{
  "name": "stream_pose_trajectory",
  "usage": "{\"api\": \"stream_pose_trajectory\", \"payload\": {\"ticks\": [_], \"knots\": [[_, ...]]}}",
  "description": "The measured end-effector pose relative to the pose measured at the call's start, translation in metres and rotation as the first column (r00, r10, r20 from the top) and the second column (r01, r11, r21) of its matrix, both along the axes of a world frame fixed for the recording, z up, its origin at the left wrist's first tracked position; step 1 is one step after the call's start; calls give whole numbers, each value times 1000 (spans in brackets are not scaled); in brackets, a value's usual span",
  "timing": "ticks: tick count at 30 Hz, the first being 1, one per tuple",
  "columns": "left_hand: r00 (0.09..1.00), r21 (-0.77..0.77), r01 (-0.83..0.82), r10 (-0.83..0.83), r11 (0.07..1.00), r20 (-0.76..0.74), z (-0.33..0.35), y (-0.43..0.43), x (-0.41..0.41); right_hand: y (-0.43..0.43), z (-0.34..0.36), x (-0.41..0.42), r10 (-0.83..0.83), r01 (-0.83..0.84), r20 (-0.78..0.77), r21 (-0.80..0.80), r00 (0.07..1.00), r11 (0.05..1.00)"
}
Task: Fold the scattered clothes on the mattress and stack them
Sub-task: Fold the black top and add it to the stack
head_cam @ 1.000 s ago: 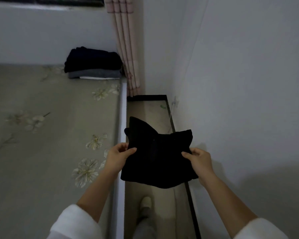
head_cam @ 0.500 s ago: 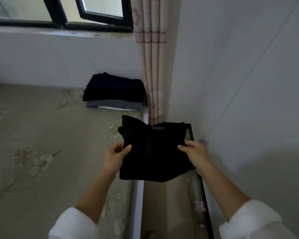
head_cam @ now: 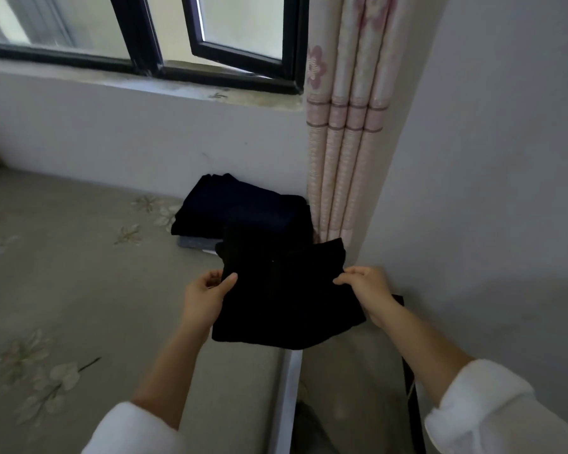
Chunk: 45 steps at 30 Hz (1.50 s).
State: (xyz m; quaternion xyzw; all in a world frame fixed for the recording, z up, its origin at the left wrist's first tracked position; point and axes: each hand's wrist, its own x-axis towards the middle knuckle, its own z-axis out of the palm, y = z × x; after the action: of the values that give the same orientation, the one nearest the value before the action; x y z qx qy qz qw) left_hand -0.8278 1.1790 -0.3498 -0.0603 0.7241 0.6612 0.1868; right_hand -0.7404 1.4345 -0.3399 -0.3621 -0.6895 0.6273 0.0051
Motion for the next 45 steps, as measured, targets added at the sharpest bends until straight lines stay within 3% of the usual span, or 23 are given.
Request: {"api": "stream_pose_trajectory", "payload": {"ticks": [12,16,20,23,25,27,29,31,34,37,40,45], "knots": [[990,-157,-118,105,980,-92,-2,50,-293,66,-10,-289,156,-158,-47,-47,987,986],[981,-226,-131,93,965,-171,-6,59,-376,76,-36,-353,98,-106,-77,-113,992,988],[977,-312,-157,101,937,-189,-31,57,-438,82,-87,-391,-28,26,-2,-250,1000,968],[987,-557,-153,94,816,-132,-81,53,-455,78,-130,-393,1,34,147,-234,989,972],[1000,-739,-12,-10,673,-25,-116,58,-447,75,-146,-389,55,-40,263,-60,963,997],[998,-846,26,-68,533,-12,-135,70,-431,74,-149,-389,51,-101,266,175,963,979],[971,-903,-83,-171,421,-169,-141,85,-415,69,-143,-396,117,-160,122,450,986,879],[915,-925,-110,-325,364,-237,-145,101,-401,59,-137,-409,329,-284,52,641,943,713],[918,-953,9,-379,303,-112,-161,108,-391,45,-147,-415,637,-644,276,610,720,463],[926,-967,69,-376,245,-29,-174,103,-389,39,-172,-402,691,-836,519,494,504,239],[918,-959,186,-386,212,93,-172,103,-395,36,-179,-399,654,-864,599,469,463,183],[884,-911,333,-417,242,212,-150,102,-396,42,-169,-402,662,-897,631,415,404,152]]}}
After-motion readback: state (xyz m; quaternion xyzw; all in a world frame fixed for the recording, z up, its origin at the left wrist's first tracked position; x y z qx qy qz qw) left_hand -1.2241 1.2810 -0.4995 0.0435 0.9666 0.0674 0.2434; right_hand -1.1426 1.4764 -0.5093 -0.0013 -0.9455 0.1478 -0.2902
